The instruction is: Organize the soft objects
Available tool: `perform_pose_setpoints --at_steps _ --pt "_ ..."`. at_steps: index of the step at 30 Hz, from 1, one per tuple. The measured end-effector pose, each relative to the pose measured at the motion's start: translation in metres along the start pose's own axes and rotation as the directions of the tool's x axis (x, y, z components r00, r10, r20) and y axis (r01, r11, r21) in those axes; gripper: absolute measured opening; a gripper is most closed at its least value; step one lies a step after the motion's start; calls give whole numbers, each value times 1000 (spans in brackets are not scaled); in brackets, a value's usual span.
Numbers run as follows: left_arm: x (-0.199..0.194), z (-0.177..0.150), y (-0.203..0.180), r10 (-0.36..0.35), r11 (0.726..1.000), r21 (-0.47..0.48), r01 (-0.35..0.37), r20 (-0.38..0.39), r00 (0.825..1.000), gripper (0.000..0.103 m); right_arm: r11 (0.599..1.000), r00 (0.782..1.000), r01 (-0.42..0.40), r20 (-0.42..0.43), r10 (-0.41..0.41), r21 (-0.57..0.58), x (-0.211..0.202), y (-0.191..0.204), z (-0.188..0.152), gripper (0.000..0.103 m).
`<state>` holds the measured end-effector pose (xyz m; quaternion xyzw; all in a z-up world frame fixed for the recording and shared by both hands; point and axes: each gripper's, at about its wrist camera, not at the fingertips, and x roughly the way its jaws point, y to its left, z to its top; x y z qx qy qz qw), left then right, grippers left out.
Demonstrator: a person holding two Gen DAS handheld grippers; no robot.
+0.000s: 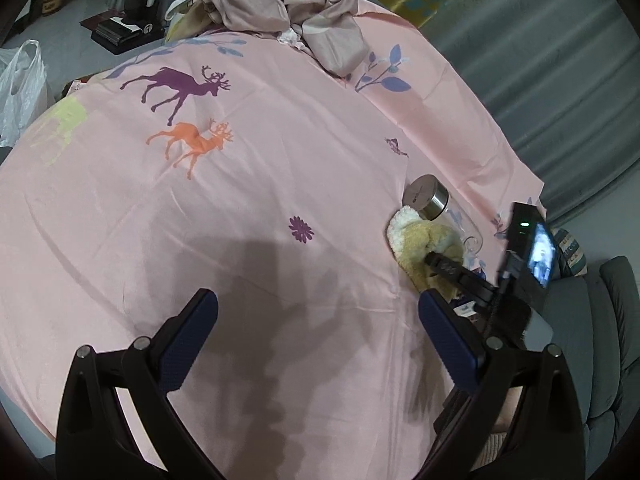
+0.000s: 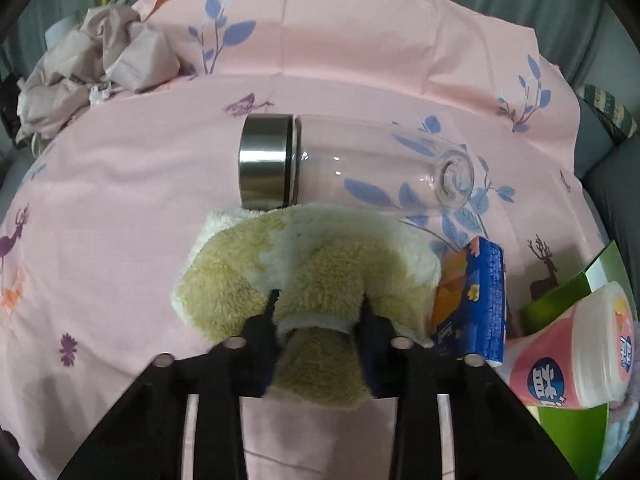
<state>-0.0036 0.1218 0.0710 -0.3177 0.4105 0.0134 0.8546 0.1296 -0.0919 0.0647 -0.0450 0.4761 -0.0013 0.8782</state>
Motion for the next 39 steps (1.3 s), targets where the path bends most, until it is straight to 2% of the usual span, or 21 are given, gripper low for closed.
perform_pose_setpoints --at_steps 2,5,9,13,16,18,20,21,23,24,25,26,28,29,30,31,32,34,36,37,39 --pt "0 1 1 -2 1000 -4 2 -2 1000 100 994 995 -97 13 96 49 -14 -10 2 24" --pt "-2 1 2 -5 1000 -12 5 6 1000 100 964 967 -249 74 242 89 -51 -25 1 23" --pt "-3 2 5 26 999 -19 -25 21 999 100 915 909 -394 182 375 84 -113 -43 -3 23" --pt "-7 2 9 39 999 -37 -37 34 999 100 870 844 -492 269 464 43 -170 -58 -8 23" --pt "-8 3 12 44 998 -46 -42 34 998 100 824 796 -566 267 543 11 -189 -65 -18 23" --pt "-10 4 14 44 998 -57 -41 41 998 100 800 778 -600 234 582 6 -189 -64 -29 23" --pt "-13 4 14 51 997 -63 -47 54 997 100 787 775 -616 199 600 24 -180 -62 -40 23" --pt "-14 4 14 56 997 -63 -52 60 997 100 794 787 -607 171 593 41 -164 -56 -49 23" --pt "-13 3 12 71 996 -54 -67 64 995 100 827 830 -554 131 542 90 -133 -49 -59 23" --pt "-11 2 10 75 996 -45 -72 60 995 100 864 875 -485 71 480 136 -103 -43 -68 23" --pt "-10 0 8 76 997 -33 -74 53 996 100 879 892 -450 31 451 156 -87 -40 -74 23" --pt "-7 -1 6 74 997 -17 -73 41 996 99 891 901 -415 -50 430 181 -56 -33 -84 23" --pt "-4 -6 0 66 998 21 -66 17 998 99 884 876 -428 -155 457 187 -21 -21 -95 23" --pt "-2 -9 -4 62 997 49 -62 4 998 99 885 884 -434 -112 454 170 -23 -21 -95 23" --pt "-1 -12 -8 59 995 80 -58 -9 998 99 897 892 -421 -118 437 136 -28 -18 -91 23" --pt "0 -15 -12 57 993 106 -55 -18 998 99 900 889 -422 -146 435 111 -32 -16 -87 24" --pt "2 -19 -18 55 989 142 -51 -28 998 99 895 881 -434 -156 446 109 -36 -16 -85 29" --pt "5 -26 -27 48 980 193 -39 -42 998 98 858 849 -488 -141 509 160 -44 -29 -80 42" --pt "10 -34 -32 40 975 219 -26 -62 997 94 828 825 -526 -118 552 193 -53 -43 -80 71" --pt "15 -37 -34 33 974 225 -15 -77 997 91 821 822 -534 -105 560 200 -56 -48 -80 74" --pt "24 -42 -36 29 975 223 -5 -104 994 75 820 832 -535 -45 553 204 -63 -64 -73 75"
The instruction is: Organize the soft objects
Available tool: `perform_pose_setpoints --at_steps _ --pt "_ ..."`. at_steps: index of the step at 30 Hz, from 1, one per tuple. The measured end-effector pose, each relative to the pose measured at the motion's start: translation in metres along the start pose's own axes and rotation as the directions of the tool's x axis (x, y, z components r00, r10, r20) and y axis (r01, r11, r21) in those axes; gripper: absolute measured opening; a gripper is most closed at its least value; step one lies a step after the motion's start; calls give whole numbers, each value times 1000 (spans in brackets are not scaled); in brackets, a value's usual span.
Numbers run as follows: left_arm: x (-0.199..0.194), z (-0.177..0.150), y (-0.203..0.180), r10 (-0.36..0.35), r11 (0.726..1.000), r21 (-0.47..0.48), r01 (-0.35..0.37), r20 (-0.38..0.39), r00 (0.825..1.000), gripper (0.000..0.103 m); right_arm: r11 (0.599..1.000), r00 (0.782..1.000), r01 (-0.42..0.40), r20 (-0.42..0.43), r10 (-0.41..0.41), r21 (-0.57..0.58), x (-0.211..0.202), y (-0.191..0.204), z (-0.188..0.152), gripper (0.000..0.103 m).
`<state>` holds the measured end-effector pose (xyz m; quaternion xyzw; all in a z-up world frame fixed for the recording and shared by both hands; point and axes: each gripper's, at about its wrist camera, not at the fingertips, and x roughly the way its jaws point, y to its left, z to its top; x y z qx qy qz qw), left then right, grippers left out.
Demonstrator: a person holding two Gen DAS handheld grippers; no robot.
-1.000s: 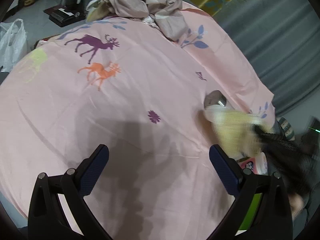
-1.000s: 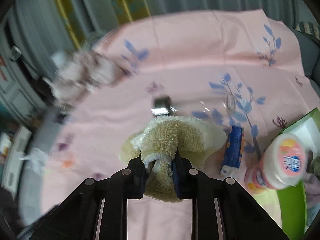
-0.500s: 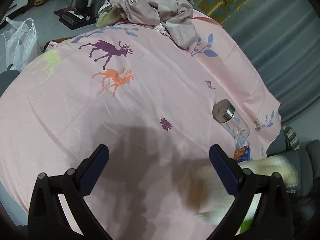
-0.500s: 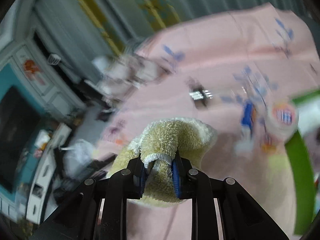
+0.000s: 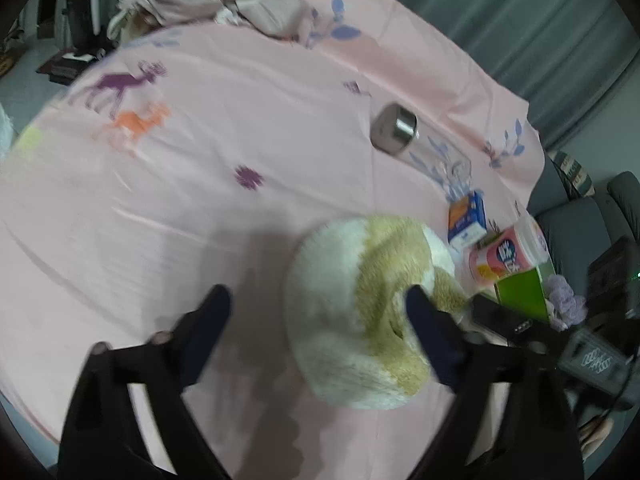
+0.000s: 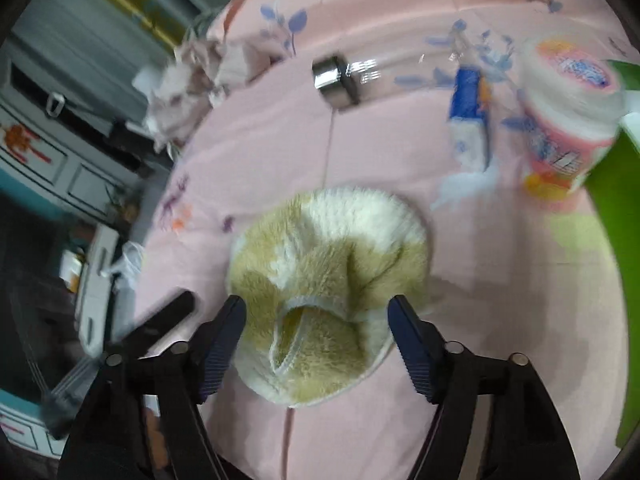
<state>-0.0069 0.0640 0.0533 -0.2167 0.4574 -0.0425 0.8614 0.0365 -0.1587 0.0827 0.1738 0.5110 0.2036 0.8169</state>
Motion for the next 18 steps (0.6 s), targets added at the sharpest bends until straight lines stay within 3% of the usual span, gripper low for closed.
perform_pose_setpoints --at_steps 4,6,9,12,14,16,18 --pt "28 -9 -6 -25 1000 -5 25 -93 995 63 1000 996 22 82 -23 19 -14 -10 2 77" --pt "35 -13 -12 -22 1000 4 22 -118 993 56 1000 998 -2 60 2 3 -1 -8 4 79" --pt "40 -15 -19 8 999 33 -5 -98 995 56 1000 1000 5 -16 -5 -19 29 -7 2 79" --pt "44 -14 -13 -88 995 -52 81 -137 987 47 999 996 -38 -84 38 -2 58 -10 -2 79" --pt "46 -14 -11 -102 993 -73 92 -146 984 34 998 997 -48 -66 45 -33 60 -5 -7 79" --pt "49 -14 -14 -79 996 -46 73 -145 986 27 997 995 -54 -82 50 -54 59 0 -9 71" --pt "48 -15 -19 -73 997 -27 70 -134 988 23 994 988 -112 -104 110 -11 61 -3 -11 53"
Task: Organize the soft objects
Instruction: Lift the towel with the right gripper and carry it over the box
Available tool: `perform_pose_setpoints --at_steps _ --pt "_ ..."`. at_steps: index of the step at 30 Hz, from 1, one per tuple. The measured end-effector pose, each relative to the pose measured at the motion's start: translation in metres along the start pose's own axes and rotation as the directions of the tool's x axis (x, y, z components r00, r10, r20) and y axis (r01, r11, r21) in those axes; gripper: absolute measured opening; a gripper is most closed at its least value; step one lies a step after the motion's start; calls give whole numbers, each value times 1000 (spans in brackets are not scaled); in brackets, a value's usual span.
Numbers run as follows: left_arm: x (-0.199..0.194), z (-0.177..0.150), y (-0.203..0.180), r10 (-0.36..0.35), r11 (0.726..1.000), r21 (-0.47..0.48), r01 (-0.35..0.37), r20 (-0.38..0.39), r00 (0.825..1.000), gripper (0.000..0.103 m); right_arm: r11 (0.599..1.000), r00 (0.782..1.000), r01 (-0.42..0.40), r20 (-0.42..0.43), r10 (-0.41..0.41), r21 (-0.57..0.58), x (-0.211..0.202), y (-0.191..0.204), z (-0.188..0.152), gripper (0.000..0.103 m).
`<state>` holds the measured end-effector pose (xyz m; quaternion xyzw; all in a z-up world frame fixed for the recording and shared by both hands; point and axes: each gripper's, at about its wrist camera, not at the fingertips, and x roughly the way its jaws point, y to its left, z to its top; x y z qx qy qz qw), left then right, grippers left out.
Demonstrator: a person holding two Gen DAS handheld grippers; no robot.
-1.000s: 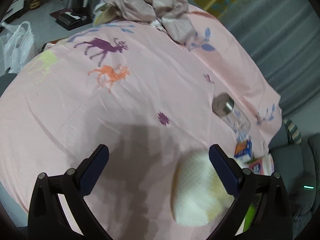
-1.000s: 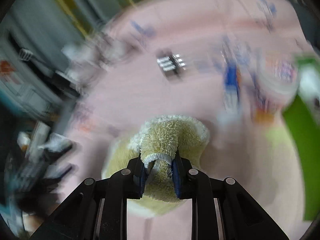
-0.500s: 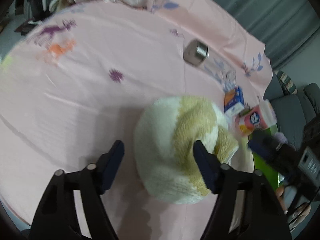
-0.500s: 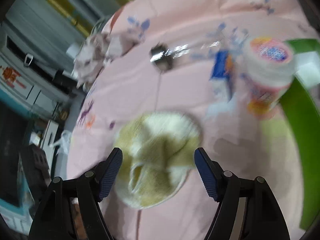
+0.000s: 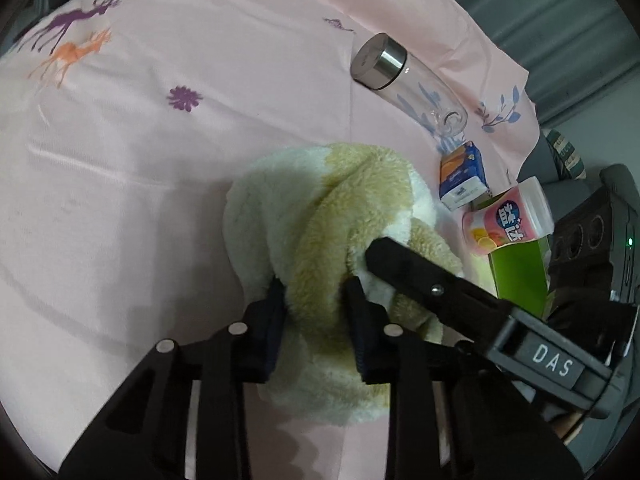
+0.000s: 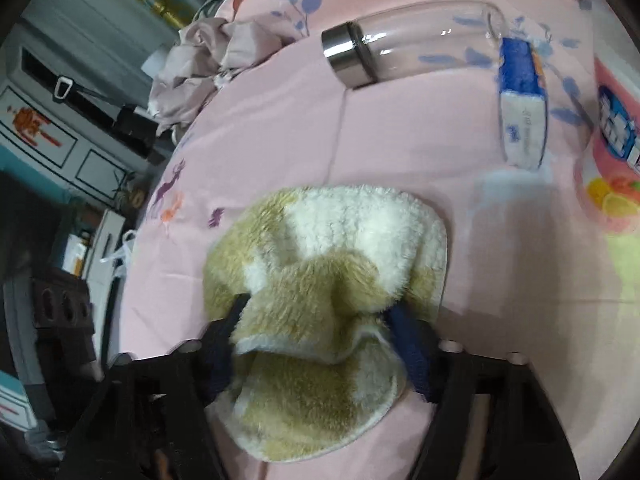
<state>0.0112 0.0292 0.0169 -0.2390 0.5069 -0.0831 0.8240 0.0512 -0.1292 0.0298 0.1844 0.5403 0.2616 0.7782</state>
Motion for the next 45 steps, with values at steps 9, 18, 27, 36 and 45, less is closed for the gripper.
perform_pose_setpoints --at_steps 9,18,27,36,45 --pt "-9 -5 -19 -33 996 82 28 66 997 4 990 990 -142 16 141 18 -15 4 -10 42" --pt "-66 -12 -77 -81 962 274 6 264 961 4 977 957 -175 215 198 -118 -91 34 -11 42" --pt "-100 -24 -158 -201 888 460 14 360 911 4 980 880 -111 441 173 -163 -188 23 -16 42" --pt "-80 -31 -245 -318 792 605 84 290 903 5 997 785 -46 615 75 -64 -263 -33 -27 42" --pt "-34 -37 -312 -352 711 690 137 180 919 5 995 706 -32 707 -43 93 -297 -96 -36 42"
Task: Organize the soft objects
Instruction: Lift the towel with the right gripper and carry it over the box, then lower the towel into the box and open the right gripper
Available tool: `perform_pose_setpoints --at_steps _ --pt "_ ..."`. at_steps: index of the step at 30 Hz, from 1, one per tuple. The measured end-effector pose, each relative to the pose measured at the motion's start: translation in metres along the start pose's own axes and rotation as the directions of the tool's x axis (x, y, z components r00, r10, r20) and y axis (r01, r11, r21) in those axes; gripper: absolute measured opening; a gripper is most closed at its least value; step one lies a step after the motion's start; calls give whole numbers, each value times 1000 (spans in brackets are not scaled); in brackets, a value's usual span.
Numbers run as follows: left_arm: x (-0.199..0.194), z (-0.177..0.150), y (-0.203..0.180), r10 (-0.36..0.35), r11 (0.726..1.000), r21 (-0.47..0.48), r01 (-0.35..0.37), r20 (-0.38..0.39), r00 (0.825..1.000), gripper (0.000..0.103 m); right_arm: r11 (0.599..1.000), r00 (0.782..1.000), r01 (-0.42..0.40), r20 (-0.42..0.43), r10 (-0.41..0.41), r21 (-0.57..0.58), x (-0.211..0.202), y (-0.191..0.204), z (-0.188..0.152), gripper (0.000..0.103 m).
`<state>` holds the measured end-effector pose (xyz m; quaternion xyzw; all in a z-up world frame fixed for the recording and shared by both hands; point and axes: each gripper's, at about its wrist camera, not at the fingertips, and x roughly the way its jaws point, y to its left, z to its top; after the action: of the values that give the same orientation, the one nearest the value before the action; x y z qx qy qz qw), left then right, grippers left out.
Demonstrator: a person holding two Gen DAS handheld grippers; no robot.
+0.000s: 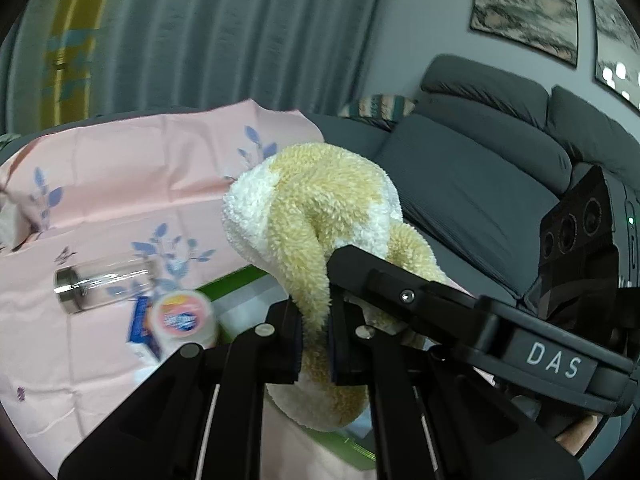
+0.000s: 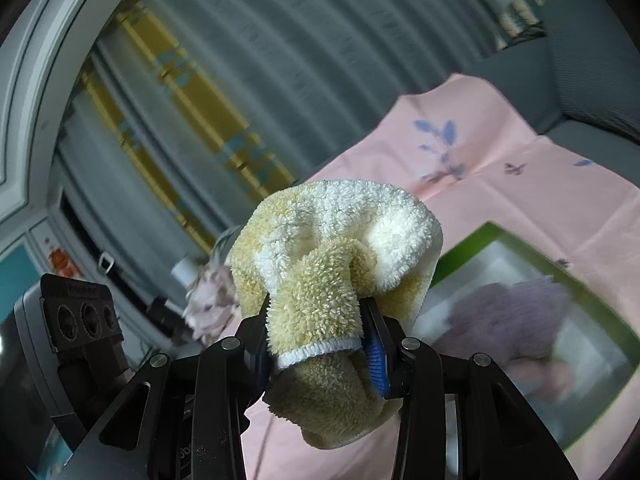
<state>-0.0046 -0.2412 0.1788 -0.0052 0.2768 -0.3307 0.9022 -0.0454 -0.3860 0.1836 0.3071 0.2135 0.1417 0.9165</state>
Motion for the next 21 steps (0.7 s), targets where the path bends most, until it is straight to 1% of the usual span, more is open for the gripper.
perform_pose_setpoints --at_steps 3,7,9,12,14,16,17,18,19,21 --pt "26 1 -9 -11 1000 8 11 -43 999 5 999 1000 9 12 -10 46 1 -21 1 42" --pt "55 -2 -18 -8 1000 26 10 -92 996 5 991 999 46 -11 -45 126 8 -49 -1 42" --pt "70 -6 -19 3 1000 28 1 -118 993 6 984 995 98 -28 -95 149 16 -60 -1 42" --pt "93 -14 -18 31 999 27 -26 -170 985 7 968 983 177 -86 -164 180 31 -75 -2 42" --pt "110 -21 -14 67 998 24 -63 -222 973 7 952 971 225 -131 -201 209 37 -87 -5 42" --pt "128 -30 -12 121 993 50 -111 -289 950 8 926 946 303 -191 -263 224 47 -97 -7 42" --pt "137 -35 -12 142 990 61 -129 -321 937 8 921 941 317 -200 -274 227 49 -101 -7 42" --pt "144 -40 -11 136 991 57 -124 -342 930 8 913 934 335 -209 -289 232 50 -104 -8 42" --pt "149 -45 -10 120 993 44 -112 -357 926 8 910 931 344 -212 -298 233 48 -106 -9 42" --pt "151 -49 -7 115 993 22 -115 -360 926 9 901 920 372 -219 -325 225 46 -108 -10 42"
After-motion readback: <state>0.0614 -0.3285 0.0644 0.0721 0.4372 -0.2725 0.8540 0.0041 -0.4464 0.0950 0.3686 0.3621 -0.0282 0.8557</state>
